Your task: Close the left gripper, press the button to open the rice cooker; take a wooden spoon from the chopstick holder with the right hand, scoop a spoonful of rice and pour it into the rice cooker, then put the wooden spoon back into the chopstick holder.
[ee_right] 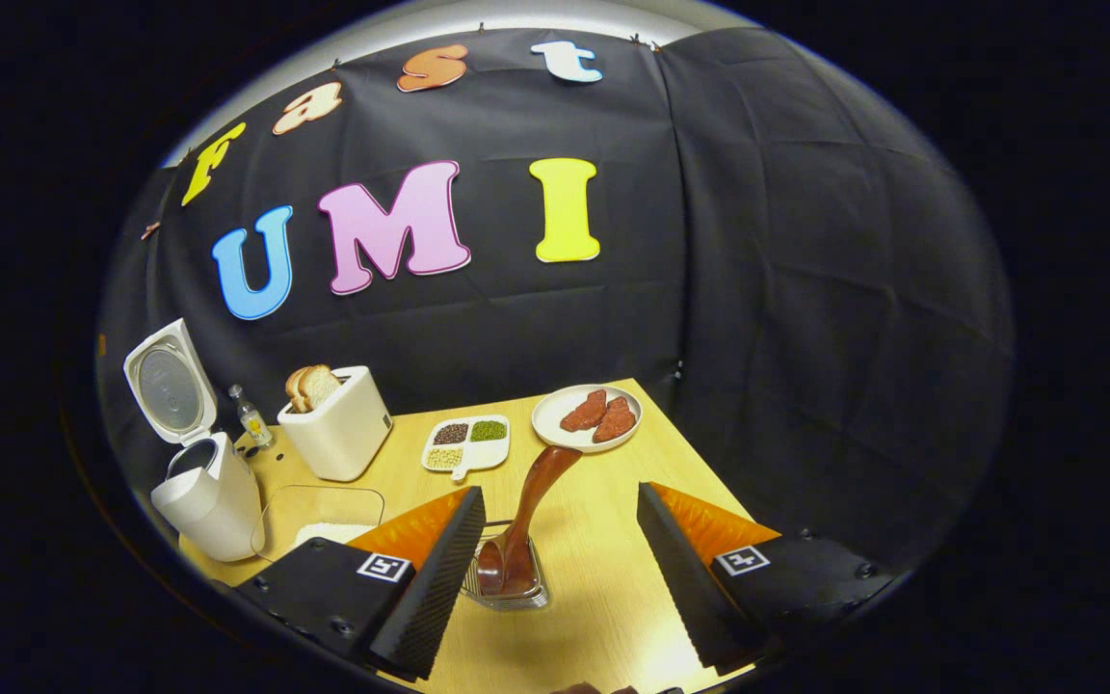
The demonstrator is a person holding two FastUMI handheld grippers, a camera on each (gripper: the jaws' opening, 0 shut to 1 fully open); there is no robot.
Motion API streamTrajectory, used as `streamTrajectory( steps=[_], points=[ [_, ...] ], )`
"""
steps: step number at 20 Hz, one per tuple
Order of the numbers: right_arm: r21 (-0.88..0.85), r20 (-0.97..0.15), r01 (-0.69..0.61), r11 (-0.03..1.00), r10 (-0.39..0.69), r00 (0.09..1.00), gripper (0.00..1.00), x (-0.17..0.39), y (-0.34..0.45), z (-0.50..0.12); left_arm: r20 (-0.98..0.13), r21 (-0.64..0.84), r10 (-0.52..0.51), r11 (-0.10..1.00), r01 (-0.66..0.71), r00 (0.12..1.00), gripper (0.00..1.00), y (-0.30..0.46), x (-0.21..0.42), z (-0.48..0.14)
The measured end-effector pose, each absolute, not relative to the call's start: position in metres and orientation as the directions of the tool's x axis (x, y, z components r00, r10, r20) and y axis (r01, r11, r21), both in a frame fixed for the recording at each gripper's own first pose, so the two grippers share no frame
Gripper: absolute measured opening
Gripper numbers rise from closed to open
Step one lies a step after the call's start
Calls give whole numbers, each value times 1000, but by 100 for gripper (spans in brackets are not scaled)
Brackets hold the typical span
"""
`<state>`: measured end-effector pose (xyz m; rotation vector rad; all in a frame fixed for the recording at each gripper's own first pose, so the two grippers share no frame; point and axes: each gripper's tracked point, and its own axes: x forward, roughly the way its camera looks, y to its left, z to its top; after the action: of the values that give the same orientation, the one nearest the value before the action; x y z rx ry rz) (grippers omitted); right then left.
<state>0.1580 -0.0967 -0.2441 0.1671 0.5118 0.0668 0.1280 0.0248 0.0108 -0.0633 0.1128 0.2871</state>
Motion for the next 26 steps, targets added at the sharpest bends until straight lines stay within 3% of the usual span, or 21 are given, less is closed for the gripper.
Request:
streamTrajectory(
  steps=[10,17,22,26],
  points=[
    [145,-476,56,988,20,879,99,101,-104,-219,-124,-117,296,943,-310,947,95,124,231,57],
    [106,-462,115,988,-54,885,98,71,-103,-195,-210,-87,285,947,-308,935,95,175,307,14],
    [82,-460,118,990,-67,885,98,49,-94,-188,-163,-96,285,948,-303,945,95,196,347,15],
    [79,-487,109,991,-57,871,99,35,-85,-196,-238,-109,283,943,-315,929,95,204,370,-8]
  ],
)
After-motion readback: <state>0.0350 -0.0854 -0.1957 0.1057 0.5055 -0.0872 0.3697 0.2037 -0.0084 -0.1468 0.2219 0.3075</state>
